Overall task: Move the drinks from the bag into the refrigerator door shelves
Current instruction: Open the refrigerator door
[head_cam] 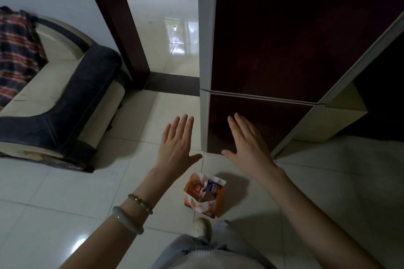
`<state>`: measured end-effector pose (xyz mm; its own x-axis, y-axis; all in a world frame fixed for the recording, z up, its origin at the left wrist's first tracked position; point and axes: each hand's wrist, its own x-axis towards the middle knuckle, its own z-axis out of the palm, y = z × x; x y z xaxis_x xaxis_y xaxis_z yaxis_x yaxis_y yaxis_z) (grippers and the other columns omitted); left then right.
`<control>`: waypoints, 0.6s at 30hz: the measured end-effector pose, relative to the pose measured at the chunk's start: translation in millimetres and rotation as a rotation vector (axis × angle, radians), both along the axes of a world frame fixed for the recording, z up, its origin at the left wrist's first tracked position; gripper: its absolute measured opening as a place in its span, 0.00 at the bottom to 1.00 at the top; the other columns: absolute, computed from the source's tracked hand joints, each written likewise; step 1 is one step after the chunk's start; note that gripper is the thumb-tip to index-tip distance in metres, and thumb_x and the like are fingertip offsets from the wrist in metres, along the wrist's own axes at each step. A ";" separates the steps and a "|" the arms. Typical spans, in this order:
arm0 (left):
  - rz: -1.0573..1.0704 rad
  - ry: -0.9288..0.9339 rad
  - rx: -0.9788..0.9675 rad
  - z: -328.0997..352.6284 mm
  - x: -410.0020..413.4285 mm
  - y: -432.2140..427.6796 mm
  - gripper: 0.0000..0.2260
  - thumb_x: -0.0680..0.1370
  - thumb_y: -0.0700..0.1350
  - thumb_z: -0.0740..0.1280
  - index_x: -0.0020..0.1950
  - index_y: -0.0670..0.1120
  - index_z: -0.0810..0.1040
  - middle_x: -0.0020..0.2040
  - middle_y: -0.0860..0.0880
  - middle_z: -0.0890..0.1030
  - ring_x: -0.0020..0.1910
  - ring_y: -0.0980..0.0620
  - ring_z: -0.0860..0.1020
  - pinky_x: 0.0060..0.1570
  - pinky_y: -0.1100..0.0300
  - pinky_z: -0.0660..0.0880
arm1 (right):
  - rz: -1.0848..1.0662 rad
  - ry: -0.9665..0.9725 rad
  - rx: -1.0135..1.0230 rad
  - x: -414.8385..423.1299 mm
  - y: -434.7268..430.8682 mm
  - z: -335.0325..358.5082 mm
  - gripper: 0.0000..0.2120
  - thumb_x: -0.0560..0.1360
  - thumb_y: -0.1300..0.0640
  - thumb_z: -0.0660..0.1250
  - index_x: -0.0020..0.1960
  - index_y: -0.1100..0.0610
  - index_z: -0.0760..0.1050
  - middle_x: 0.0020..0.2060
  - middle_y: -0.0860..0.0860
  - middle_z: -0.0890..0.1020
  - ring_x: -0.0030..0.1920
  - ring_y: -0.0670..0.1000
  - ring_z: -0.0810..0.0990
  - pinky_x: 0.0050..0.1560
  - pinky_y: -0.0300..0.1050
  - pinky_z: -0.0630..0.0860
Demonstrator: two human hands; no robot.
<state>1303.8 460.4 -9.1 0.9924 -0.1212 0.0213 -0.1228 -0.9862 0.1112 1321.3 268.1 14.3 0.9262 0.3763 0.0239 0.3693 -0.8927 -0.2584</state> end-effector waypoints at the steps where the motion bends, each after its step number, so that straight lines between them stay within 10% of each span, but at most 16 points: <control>1: -0.001 0.000 -0.007 2.0 7.8 -0.8 0.46 0.74 0.63 0.63 0.76 0.45 0.37 0.77 0.44 0.41 0.75 0.45 0.39 0.72 0.51 0.38 | -0.001 -0.004 -0.004 6.9 0.1 1.3 0.41 0.74 0.47 0.66 0.75 0.57 0.45 0.76 0.56 0.50 0.75 0.54 0.48 0.70 0.44 0.43; 18: -0.049 -0.345 -0.237 116.3 200.1 -1.9 0.43 0.72 0.57 0.69 0.76 0.41 0.47 0.77 0.43 0.52 0.76 0.44 0.49 0.73 0.50 0.49 | -0.014 -0.400 0.009 169.6 -14.3 121.1 0.40 0.73 0.50 0.67 0.75 0.58 0.47 0.75 0.59 0.51 0.75 0.56 0.49 0.72 0.48 0.46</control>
<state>1503.9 458.5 107.2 0.9153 -0.1201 0.3845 -0.2388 -0.9304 0.2780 1490.9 253.8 135.4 0.8483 0.3617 0.3868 0.4300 -0.8968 -0.1042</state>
